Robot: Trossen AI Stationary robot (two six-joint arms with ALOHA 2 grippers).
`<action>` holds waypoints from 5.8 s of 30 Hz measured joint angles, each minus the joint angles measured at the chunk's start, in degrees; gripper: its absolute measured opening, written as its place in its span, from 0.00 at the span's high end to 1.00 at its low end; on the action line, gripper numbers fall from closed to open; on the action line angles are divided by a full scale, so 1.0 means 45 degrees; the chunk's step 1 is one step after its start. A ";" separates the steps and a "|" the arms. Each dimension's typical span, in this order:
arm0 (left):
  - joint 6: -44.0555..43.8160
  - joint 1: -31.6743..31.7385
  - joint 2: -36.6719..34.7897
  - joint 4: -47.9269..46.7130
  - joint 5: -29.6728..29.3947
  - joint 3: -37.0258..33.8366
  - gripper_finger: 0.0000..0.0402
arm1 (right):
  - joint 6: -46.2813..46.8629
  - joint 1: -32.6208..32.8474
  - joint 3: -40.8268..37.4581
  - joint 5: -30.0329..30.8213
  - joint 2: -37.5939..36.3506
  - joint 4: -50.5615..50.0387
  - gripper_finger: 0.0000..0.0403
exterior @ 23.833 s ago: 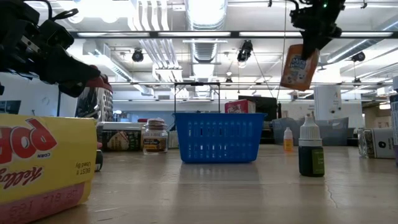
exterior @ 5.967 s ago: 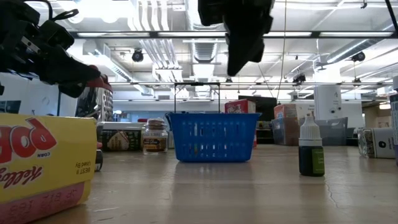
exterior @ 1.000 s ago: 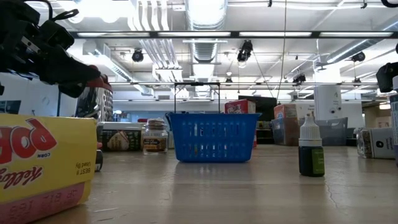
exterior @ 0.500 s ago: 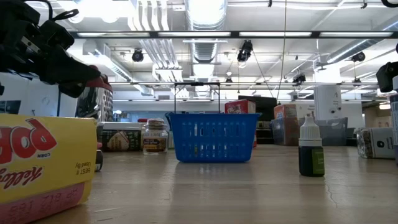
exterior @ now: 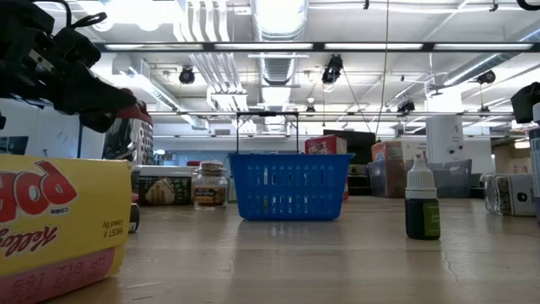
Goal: Pick & Place Kitchen Items
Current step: Put the white seasoning bottle into the yellow bin
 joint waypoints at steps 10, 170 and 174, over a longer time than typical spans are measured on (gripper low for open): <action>-0.0004 0.0002 0.0000 0.0073 -0.0017 -0.0015 0.97 | -0.0065 0.0002 0.0005 0.0235 0.0003 -0.0309 0.50; -0.9978 0.1502 1.9008 0.5607 1.3280 1.3803 0.31 | -3.0421 -0.3281 0.7106 1.1077 0.4408 0.8536 0.50; -0.9992 0.1454 1.9008 0.5570 1.3530 1.4038 0.31 | -3.0421 -0.3440 0.7111 1.1073 0.4408 0.8718 0.49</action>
